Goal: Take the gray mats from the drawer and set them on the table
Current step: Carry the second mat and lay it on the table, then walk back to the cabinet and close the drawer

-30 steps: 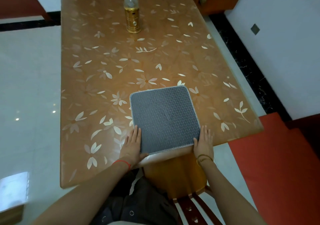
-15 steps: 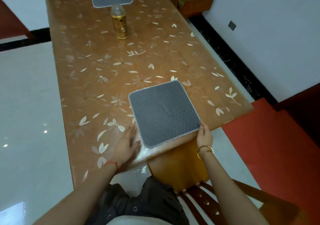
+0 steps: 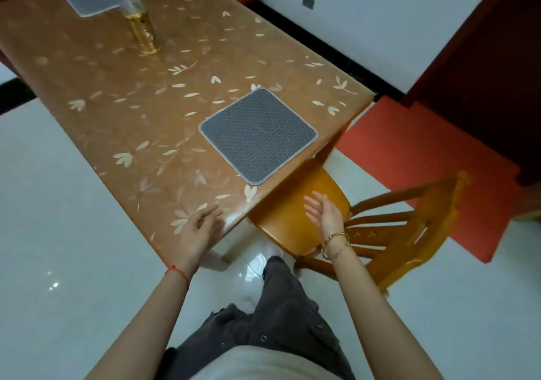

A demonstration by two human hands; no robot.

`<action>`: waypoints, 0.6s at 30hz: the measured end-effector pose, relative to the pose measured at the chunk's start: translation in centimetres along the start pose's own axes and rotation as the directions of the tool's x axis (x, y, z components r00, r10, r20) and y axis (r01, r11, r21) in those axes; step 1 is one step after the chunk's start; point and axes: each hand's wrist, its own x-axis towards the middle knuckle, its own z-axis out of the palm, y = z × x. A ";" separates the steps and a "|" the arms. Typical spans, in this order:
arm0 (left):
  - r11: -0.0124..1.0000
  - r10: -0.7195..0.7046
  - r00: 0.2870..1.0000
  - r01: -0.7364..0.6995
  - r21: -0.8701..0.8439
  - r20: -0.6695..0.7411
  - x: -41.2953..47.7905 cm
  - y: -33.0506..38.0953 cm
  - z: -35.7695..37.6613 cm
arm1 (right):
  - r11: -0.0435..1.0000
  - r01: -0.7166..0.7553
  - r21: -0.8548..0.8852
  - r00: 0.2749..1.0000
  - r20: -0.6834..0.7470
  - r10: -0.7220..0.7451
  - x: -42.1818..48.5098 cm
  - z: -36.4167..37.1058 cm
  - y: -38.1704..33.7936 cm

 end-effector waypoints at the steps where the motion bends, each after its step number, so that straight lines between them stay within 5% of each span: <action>1: 0.999 -0.008 1.000 0.009 -0.049 0.029 -0.9 0.3 0.2 | 1.000 0.012 0.027 1.000 -0.022 -0.011 -1.4 -0.9 0.3; 9: 0.994 0.060 0.981 -0.043 -0.097 0.184 -5.6 2.2 3.7 | 0.966 0.135 0.220 0.969 -0.235 -0.082 -10.1 -9.3 1.0; 18: 0.976 0.215 0.898 -0.188 -0.107 0.384 -12.6 5.3 16.7 | 0.895 0.242 0.374 0.915 -0.396 -0.082 -15.2 -21.7 2.3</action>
